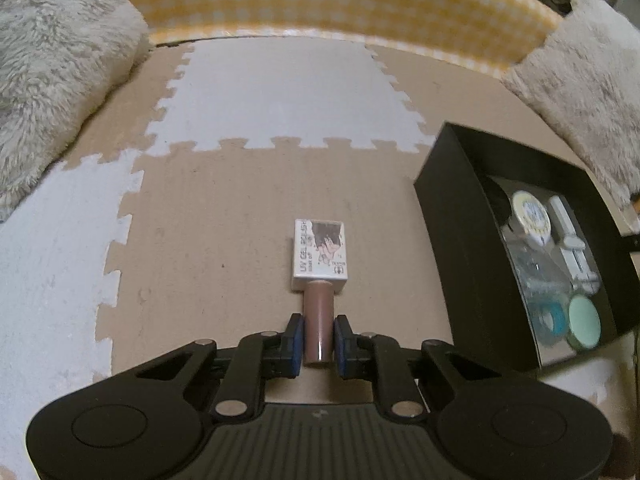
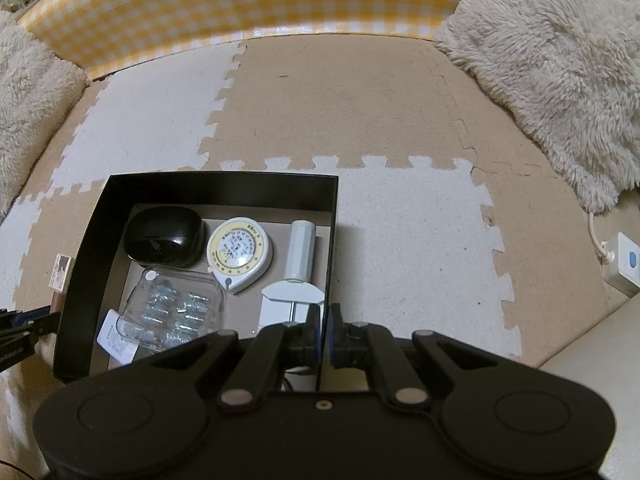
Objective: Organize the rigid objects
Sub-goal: 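Close the left tool on the polish bottle's brown cap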
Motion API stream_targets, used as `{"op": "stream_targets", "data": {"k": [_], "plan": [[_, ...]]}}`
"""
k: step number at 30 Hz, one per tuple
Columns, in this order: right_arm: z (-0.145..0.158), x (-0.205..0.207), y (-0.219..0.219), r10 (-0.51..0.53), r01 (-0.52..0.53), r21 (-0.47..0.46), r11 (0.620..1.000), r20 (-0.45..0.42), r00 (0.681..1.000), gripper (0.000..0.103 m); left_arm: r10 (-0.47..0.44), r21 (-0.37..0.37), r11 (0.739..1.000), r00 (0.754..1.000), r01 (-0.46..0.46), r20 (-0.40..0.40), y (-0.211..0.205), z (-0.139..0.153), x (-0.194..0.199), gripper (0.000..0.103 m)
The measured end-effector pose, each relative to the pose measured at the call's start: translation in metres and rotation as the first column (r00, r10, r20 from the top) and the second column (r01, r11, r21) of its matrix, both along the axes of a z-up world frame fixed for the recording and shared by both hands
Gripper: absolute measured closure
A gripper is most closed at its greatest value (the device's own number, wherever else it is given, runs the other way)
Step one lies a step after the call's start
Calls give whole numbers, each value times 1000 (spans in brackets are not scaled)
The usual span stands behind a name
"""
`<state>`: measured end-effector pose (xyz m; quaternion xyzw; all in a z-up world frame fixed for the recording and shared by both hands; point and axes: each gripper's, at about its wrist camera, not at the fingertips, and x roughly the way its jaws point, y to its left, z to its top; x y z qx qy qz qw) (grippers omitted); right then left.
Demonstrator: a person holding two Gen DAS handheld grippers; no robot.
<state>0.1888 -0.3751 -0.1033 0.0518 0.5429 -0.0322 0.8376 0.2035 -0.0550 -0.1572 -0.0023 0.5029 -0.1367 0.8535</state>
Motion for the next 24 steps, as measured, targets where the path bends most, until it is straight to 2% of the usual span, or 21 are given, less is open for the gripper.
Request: {"op": "stream_targets", "data": {"k": [6,12,24], "plan": [[0,0,0,-1,1,1,1000,-1,1000,99,33,-14,999,999,-33,42,-3,-3,7,84],[0,0,-1,-1,1,3,1000,-1,1000,99,7,8,1000,997,-8,80,-8,-4,7,85],[0,0,-1,-1,1,4,1000,-1,1000,99,53,-65,997,991,-45,126,-2,7,5,86]]}}
